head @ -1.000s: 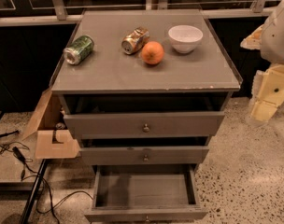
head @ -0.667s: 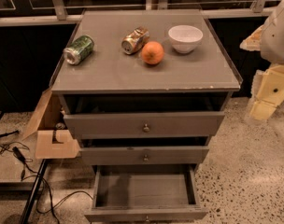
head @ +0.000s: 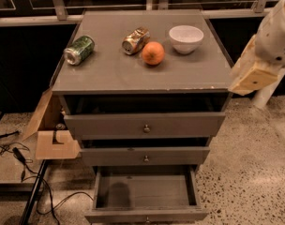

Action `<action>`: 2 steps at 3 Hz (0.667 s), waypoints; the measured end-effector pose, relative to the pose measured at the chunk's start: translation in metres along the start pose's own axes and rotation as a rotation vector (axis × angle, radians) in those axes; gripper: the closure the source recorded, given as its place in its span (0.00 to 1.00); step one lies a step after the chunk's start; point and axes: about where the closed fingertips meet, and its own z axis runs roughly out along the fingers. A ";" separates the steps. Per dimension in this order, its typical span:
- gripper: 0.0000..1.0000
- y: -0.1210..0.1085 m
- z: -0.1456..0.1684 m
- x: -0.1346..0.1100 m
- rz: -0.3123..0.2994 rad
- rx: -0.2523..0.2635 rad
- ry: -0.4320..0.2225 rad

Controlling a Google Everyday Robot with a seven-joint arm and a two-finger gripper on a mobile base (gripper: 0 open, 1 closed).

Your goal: Place orange into bottom drawer

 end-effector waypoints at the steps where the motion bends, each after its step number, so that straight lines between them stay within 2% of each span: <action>1: 0.85 -0.021 0.022 -0.017 0.036 0.072 -0.087; 2: 1.00 -0.046 0.060 -0.047 0.023 0.118 -0.207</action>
Offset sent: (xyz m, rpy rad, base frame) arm 0.1530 0.0745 -0.0378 0.3191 -0.3877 0.0267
